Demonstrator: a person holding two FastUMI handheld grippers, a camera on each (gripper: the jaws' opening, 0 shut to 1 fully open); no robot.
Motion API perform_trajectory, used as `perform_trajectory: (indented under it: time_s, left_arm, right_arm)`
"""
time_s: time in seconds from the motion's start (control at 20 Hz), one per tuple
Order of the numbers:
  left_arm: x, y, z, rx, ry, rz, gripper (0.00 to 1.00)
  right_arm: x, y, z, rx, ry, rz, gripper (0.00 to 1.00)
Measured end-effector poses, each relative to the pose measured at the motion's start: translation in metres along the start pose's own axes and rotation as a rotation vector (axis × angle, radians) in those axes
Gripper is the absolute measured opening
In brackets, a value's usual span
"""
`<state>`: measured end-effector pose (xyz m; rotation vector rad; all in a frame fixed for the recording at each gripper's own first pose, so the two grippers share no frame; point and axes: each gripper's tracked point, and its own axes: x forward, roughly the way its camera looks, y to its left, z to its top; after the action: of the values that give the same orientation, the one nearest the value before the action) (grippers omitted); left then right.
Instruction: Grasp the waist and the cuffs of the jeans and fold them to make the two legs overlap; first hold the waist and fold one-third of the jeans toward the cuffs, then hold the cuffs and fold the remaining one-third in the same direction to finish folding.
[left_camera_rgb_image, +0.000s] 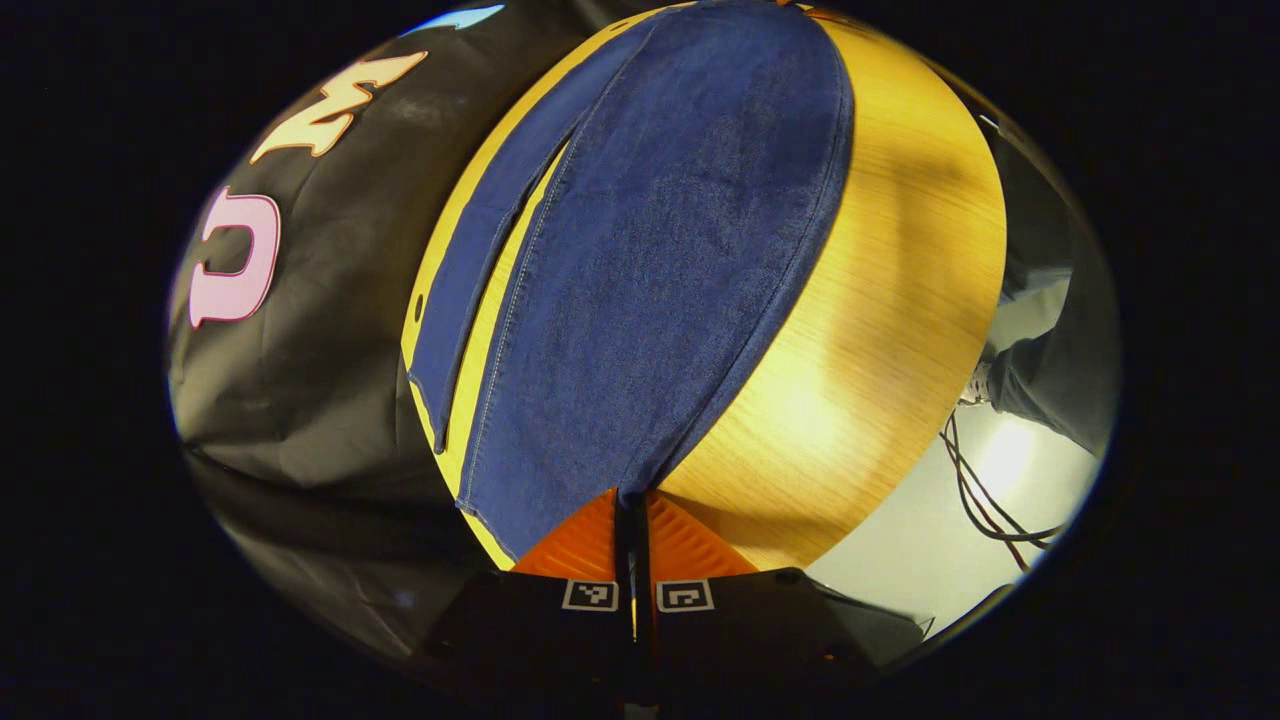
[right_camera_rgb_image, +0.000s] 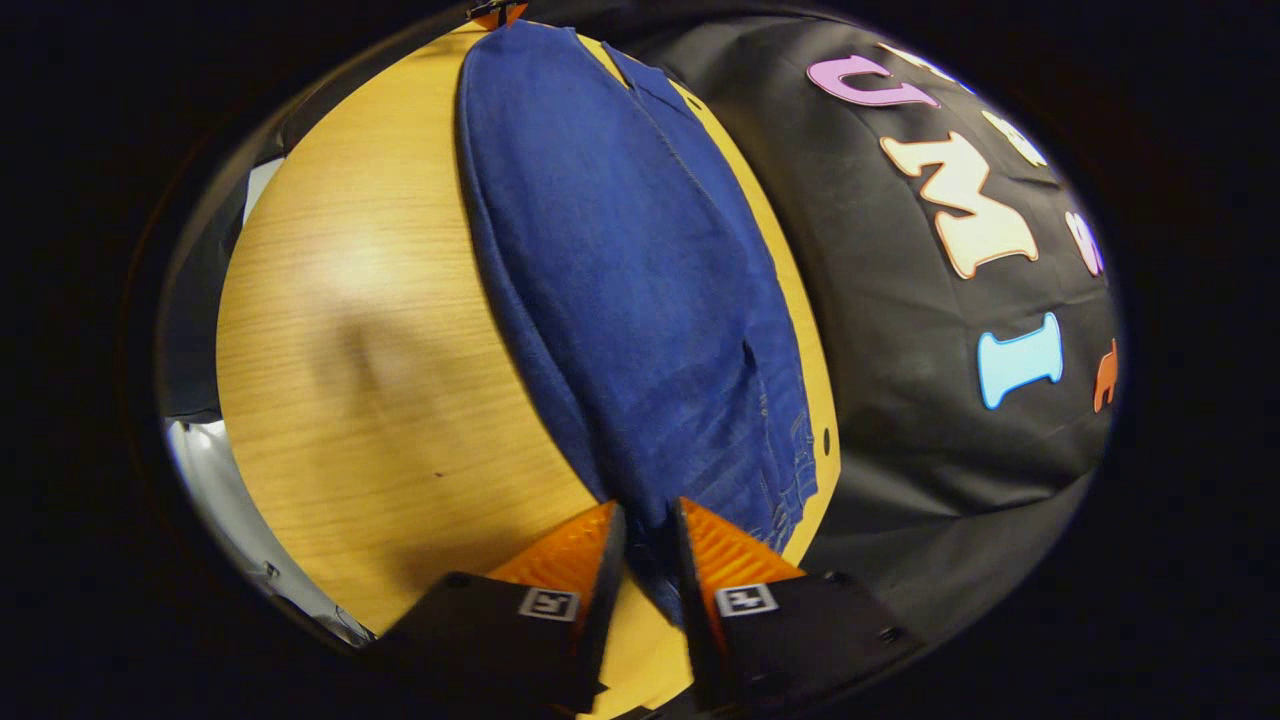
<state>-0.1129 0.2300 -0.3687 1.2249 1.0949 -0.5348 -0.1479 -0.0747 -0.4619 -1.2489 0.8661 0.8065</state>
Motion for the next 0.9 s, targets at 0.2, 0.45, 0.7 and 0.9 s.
perform_trajectory:
  time_s: [0.2, 0.45, 0.7, 0.9]
  left_arm:
    - [0.0, 0.002, -0.001, -0.047, 0.011, -0.009, 0.0]
    - [-0.008, 0.038, 0.012, -0.186, 0.014, 0.05, 0.0]
    - [-0.017, 0.111, 0.035, -0.301, -0.012, 0.142, 0.0]
    - [-0.011, 0.173, 0.06, -0.35, -0.022, 0.209, 0.0]
  right_arm:
    - [0.002, -0.01, 0.0, 0.06, 0.009, -0.016, 0.04]
    - [-0.013, -0.056, 0.016, 0.186, -0.003, -0.11, 0.03]
    - [-0.014, -0.115, 0.036, 0.288, -0.034, -0.217, 0.03]
    - [-0.006, -0.169, 0.056, 0.362, -0.078, -0.321, 0.03]
